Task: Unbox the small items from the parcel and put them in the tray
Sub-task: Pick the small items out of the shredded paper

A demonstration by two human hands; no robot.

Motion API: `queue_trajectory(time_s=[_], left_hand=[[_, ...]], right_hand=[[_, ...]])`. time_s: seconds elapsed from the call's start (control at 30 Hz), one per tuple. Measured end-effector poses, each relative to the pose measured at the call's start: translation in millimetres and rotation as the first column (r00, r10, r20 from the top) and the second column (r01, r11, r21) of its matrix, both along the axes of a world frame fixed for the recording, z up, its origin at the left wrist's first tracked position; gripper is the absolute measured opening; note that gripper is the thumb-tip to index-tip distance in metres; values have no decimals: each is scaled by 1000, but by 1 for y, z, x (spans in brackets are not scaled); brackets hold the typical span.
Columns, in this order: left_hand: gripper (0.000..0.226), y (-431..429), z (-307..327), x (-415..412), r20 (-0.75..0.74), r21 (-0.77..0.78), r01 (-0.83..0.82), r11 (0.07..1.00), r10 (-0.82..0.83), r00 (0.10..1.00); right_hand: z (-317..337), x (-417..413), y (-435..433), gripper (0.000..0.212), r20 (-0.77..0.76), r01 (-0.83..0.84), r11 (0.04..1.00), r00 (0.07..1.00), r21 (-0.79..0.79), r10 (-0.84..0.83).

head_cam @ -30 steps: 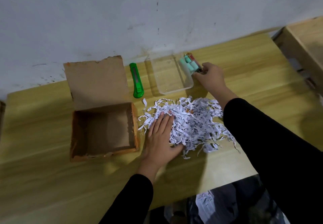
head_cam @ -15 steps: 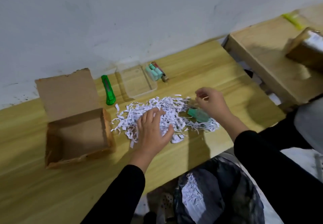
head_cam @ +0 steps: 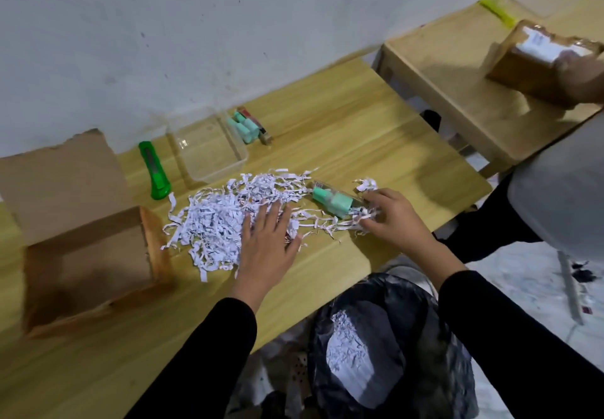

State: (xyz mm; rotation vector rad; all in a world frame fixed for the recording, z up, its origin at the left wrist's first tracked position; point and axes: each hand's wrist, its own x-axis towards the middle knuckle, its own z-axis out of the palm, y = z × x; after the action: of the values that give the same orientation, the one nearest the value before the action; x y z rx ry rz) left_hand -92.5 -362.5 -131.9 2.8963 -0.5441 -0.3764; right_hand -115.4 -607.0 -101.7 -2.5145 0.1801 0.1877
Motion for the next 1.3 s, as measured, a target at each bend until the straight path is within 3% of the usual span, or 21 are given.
queue_trajectory(time_s=[0.2, 0.4, 0.53, 0.83, 1.03, 1.13, 1.3], left_hand=[[65, 1, -1, -3, -12, -21, -20, 1000, 20, 1000], [62, 7, 0, -3, -11, -13, 2, 1000, -2, 1000], [62, 9, -2, -5, -6, -13, 9, 1000, -9, 1000], [62, 9, 0, -5, -21, -14, 10, 1000, -11, 1000], [67, 10, -2, -4, -7, -33, 11, 999, -11, 1000], [76, 9, -3, -5, 1, -29, 24, 999, -24, 1000], [72, 9, -5, -3, 46, -26, 24, 999, -23, 999]], right_hand=[[15, 17, 28, 43, 158, -46, 999, 986, 4, 45], [3, 36, 41, 54, -41, -86, 995, 996, -44, 84], [4, 36, 42, 49, -11, -89, 995, 996, -47, 88], [41, 58, 49, 51, 248, -26, 999, 968, -35, 34], [63, 103, 61, 42, 371, 88, 988, 920, 126, -129], [57, 128, 66, 34, 303, 127, 982, 939, 138, -164], [26, 152, 84, 35, 104, 164, 984, 980, 64, -170]])
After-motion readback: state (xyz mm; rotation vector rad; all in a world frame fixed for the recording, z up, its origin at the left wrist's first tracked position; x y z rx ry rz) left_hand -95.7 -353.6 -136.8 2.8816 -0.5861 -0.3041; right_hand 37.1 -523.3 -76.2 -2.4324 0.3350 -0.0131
